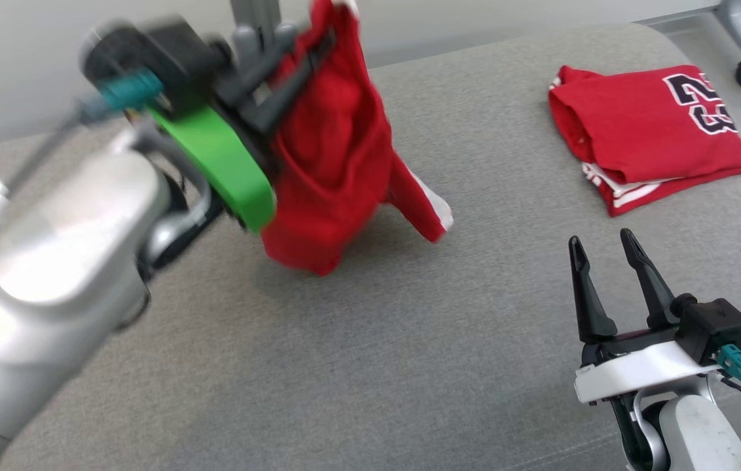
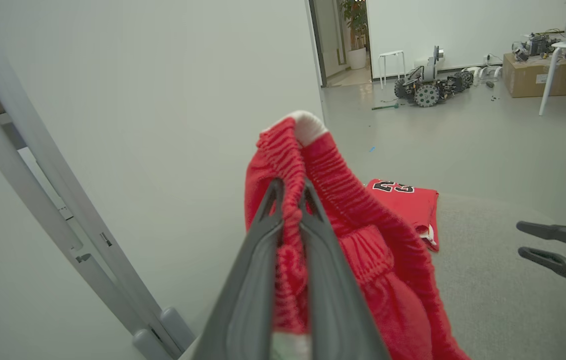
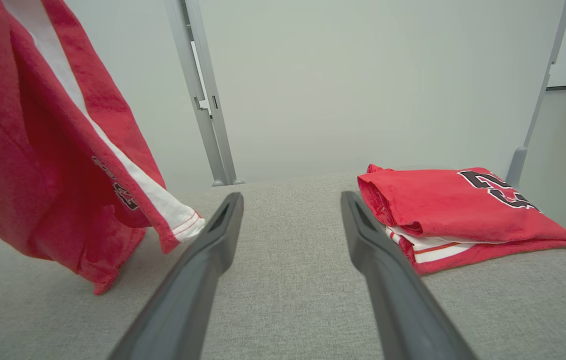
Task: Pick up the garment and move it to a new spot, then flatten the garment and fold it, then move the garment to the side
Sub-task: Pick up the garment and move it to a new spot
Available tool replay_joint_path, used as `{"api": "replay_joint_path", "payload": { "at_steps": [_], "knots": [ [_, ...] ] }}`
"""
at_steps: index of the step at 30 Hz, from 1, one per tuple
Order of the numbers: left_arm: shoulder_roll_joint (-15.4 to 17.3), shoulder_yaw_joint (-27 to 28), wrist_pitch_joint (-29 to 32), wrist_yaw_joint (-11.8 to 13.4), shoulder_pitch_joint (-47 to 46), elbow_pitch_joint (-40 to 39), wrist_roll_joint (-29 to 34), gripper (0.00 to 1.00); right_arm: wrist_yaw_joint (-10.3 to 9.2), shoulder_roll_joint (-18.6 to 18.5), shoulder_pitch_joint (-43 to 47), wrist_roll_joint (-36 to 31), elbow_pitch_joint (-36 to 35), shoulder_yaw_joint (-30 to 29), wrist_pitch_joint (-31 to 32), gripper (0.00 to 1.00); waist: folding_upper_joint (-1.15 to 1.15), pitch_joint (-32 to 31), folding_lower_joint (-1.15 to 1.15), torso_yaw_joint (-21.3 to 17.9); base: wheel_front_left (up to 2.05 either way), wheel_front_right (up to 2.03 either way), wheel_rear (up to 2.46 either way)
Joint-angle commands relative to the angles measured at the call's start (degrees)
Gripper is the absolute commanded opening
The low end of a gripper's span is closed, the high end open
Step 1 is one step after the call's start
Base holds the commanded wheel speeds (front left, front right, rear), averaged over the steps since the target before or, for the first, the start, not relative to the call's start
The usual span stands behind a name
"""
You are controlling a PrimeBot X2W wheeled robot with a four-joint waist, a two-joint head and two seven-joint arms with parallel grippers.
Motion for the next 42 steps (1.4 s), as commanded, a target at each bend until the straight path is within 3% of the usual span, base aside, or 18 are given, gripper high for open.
{"api": "replay_joint_path", "payload": {
  "at_steps": [1,7,13,14,15,18,23,28,31,34,42],
  "knots": [
    [-0.14,-2.01,-0.85,-0.06,2.5,0.34,-0.27,0.0,-0.05,-0.01,0.52,0.24,-0.23,0.0,0.0,1.0,-0.01,-1.81,0.0,-2.77,0.0,0.0,0.0],
    [-2.37,-9.18,-5.14,0.0,13.43,4.86,-1.83,0.0,-0.05,0.64,0.42,0.46,-0.54,0.31,0.0,1.0,-0.01,-0.34,0.0,-3.05,0.0,0.0,0.0],
    [-6.17,-10.39,-7.03,0.01,21.52,11.37,1.3,0.0,-0.05,0.68,0.82,0.06,-0.59,0.21,0.0,1.0,-0.01,1.09,0.0,-1.16,0.0,0.0,0.0],
    [-6.99,-9.73,-7.08,0.01,22.48,11.48,1.91,0.29,-0.05,0.53,1.16,0.0,-0.63,-0.19,0.0,1.0,-0.01,0.93,0.0,-0.54,0.0,0.0,0.0],
    [-7.31,-8.95,-7.02,0.01,23.1,11.45,2.92,1.0,-0.05,0.41,1.5,-0.09,-0.59,-0.52,0.0,1.0,-0.01,0.66,0.0,0.0,0.0,0.0,0.0],
    [-7.75,-5.38,-6.96,0.29,25.9,10.0,6.84,1.0,-0.04,0.03,2.72,-0.09,-0.21,-1.18,0.0,1.0,-0.01,-1.15,0.0,2.38,0.0,0.0,0.0],
    [-7.4,1.91,-6.97,3.21,32.89,3.48,12.05,1.0,-0.05,-0.03,5.23,0.43,0.29,-1.23,0.0,1.0,-0.01,-5.07,0.0,6.45,0.0,0.0,0.0],
    [-6.09,12.31,-6.91,9.58,42.63,-5.01,15.81,1.0,-0.04,0.31,7.74,1.01,0.45,-0.87,0.0,1.0,-0.01,-8.17,0.0,11.33,0.0,0.0,0.0],
    [-6.83,20.61,-6.9,13.9,49.75,-8.93,17.0,1.0,-0.05,0.59,8.89,1.25,0.58,-1.03,0.0,1.0,-0.01,-9.51,0.0,13.58,0.0,0.0,0.0],
    [-8.88,29.43,-6.91,16.14,57.98,-11.65,18.55,1.0,-0.04,0.91,10.04,1.42,0.83,-0.94,0.0,1.0,-0.01,-10.82,0.0,15.26,0.0,0.0,0.0],
    [-17.12,45.76,-6.91,13.23,71.79,-11.59,27.76,1.0,-0.04,1.46,13.24,1.77,1.55,-1.48,0.0,1.0,-0.01,-13.55,0.0,17.47,0.0,0.0,0.0]
  ]
}}
